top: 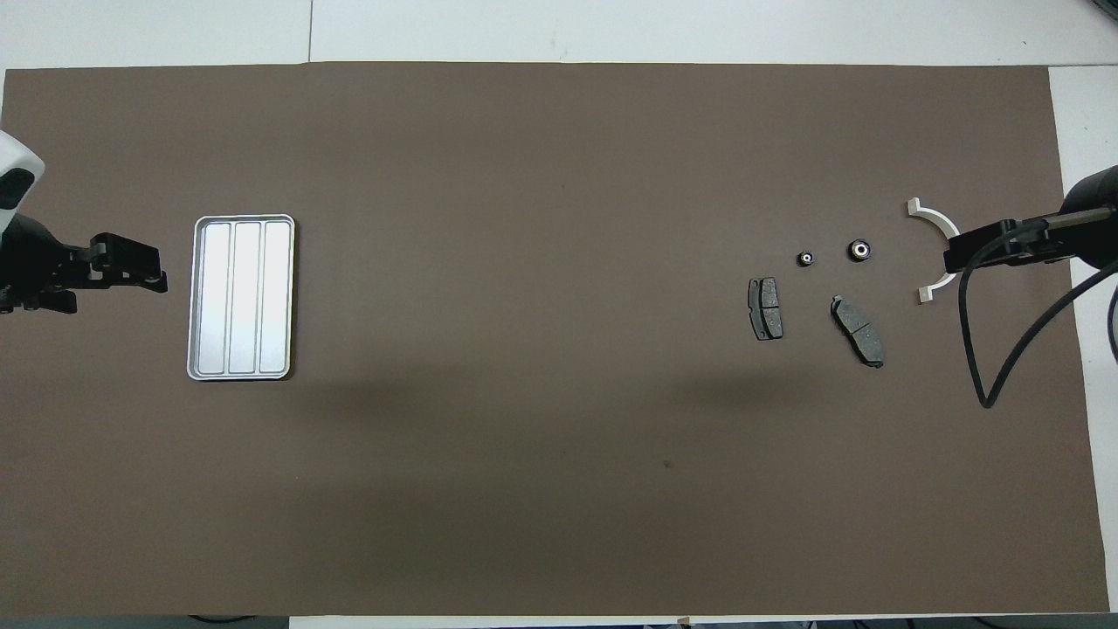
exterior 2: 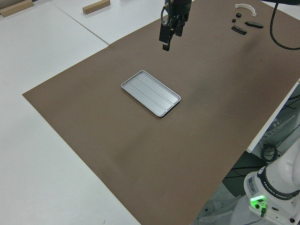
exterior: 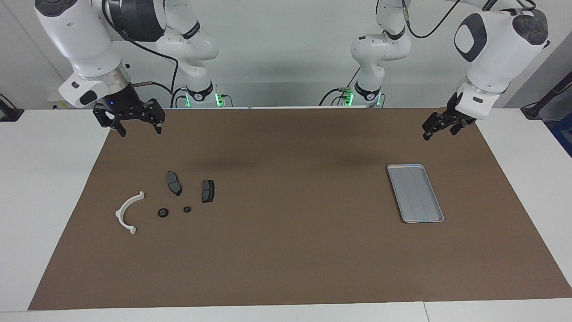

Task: Place bearing gear from tray to pile

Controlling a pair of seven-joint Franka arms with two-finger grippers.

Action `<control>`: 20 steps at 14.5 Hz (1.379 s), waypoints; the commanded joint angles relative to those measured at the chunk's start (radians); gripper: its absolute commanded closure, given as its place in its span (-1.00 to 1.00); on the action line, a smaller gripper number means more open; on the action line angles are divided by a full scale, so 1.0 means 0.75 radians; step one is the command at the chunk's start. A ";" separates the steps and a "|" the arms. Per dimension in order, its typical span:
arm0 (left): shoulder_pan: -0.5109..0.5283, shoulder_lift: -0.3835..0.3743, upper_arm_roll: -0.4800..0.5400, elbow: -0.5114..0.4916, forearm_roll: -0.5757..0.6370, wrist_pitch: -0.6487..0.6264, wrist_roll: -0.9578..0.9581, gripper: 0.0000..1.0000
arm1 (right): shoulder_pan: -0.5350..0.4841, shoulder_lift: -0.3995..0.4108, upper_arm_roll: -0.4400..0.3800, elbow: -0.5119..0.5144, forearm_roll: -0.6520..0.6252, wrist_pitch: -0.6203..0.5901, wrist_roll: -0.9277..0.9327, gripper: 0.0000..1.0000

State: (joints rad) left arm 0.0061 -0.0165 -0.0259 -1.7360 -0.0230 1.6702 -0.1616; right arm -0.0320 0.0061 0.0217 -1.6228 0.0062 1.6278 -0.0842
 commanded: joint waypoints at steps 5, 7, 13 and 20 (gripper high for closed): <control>-0.004 -0.044 0.006 -0.048 -0.014 0.027 0.011 -1.00 | -0.021 -0.037 0.018 -0.039 -0.020 -0.007 0.016 -0.98; -0.006 -0.044 0.006 -0.048 -0.014 0.027 0.011 -1.00 | -0.021 -0.037 0.018 -0.039 -0.020 -0.007 0.014 -0.98; -0.006 -0.044 0.006 -0.048 -0.014 0.027 0.011 -1.00 | -0.021 -0.037 0.018 -0.039 -0.020 -0.007 0.014 -0.98; -0.006 -0.044 0.006 -0.048 -0.014 0.027 0.011 -1.00 | -0.023 -0.037 0.016 -0.039 -0.020 -0.031 0.008 -0.98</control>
State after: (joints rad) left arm 0.0061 -0.0167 -0.0260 -1.7360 -0.0230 1.6702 -0.1616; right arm -0.0322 0.0055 0.0217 -1.6244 0.0061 1.6197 -0.0842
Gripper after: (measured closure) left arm 0.000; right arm 0.000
